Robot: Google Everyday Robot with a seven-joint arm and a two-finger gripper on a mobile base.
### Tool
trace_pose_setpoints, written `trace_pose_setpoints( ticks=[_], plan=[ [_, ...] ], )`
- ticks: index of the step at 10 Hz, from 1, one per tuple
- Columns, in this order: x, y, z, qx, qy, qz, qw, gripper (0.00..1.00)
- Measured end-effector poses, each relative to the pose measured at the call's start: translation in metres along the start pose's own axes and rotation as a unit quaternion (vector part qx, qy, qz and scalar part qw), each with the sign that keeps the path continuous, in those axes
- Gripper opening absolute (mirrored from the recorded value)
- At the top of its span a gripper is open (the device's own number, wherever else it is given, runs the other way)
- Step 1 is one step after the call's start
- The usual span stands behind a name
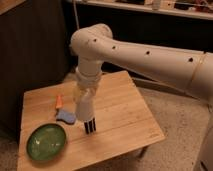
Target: Place the ceramic cup over the eraser
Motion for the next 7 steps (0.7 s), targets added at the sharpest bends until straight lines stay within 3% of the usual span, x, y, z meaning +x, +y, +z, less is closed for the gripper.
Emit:
trace_pose_setpoints(
  ticks=[1,3,4,5,7],
  plan=[
    [-0.002,0.016,0.012,0.02,0.003,0.004,0.9998,0.0],
    [-0.004,0.018,0.023,0.047,0.005,0.014,0.9988,0.0],
    [-0.005,0.013,0.027,0.073,0.008,0.024,0.997,0.0],
    [-0.005,0.007,0.026,0.081,0.007,0.032,0.9962,0.0],
    [0.002,-0.03,0.017,0.092,0.005,0.06,0.994,0.0]
  ],
)
